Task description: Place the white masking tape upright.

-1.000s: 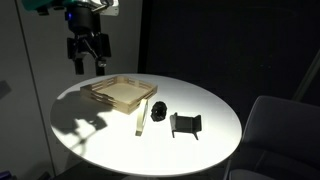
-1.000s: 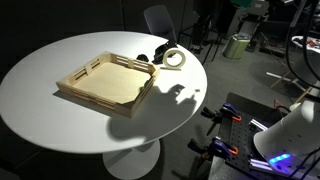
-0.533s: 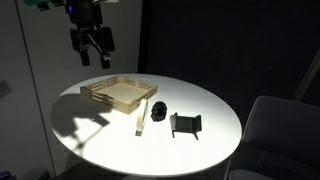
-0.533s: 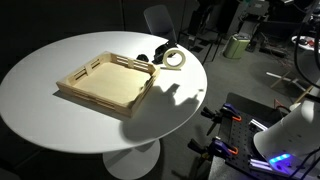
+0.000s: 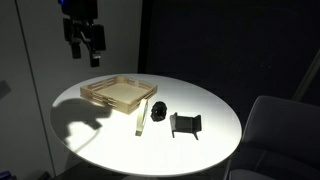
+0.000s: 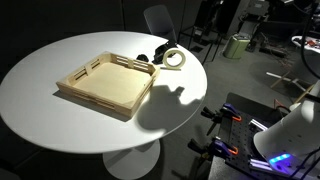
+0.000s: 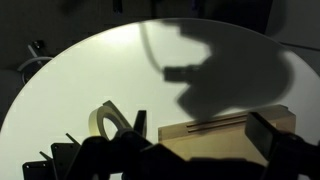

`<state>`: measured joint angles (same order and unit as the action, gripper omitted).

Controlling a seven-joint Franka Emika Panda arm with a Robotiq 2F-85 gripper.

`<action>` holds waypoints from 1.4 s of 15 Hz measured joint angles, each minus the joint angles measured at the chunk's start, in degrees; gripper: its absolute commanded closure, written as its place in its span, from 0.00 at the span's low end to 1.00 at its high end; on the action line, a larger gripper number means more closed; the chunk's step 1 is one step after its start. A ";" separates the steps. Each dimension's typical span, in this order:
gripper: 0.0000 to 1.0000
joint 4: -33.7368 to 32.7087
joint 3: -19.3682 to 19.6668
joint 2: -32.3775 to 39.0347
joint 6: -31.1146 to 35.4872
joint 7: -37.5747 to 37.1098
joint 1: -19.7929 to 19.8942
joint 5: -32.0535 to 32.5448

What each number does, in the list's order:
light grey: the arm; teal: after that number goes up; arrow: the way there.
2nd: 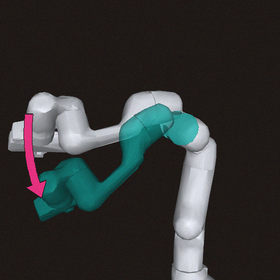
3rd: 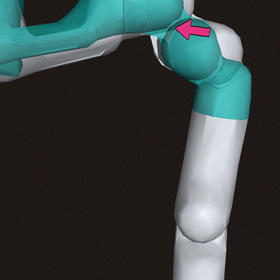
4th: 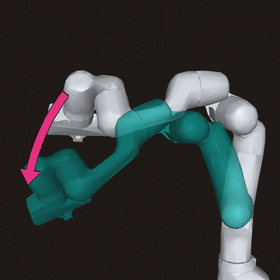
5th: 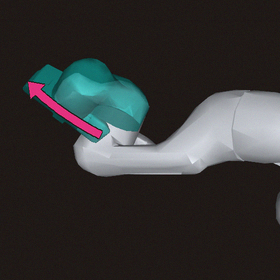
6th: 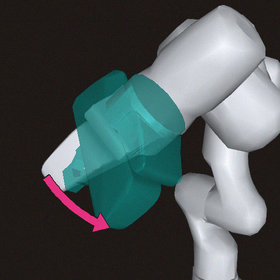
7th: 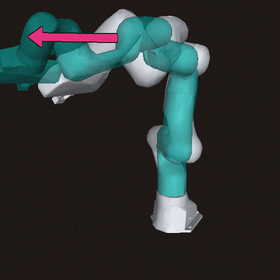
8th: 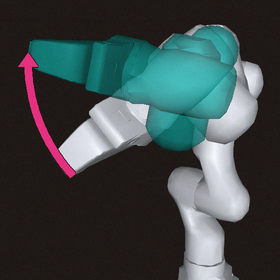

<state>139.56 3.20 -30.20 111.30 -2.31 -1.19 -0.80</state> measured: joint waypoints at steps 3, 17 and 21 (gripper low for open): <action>0.00 -0.28 0.04 -0.47 -3.51 1.89 0.46 0.61; 0.00 -0.07 -0.06 0.07 -5.08 6.37 1.11 6.77; 0.00 -0.07 -0.06 0.07 -5.08 6.37 1.11 6.77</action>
<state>139.49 3.14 -30.13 106.22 4.06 -0.07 5.98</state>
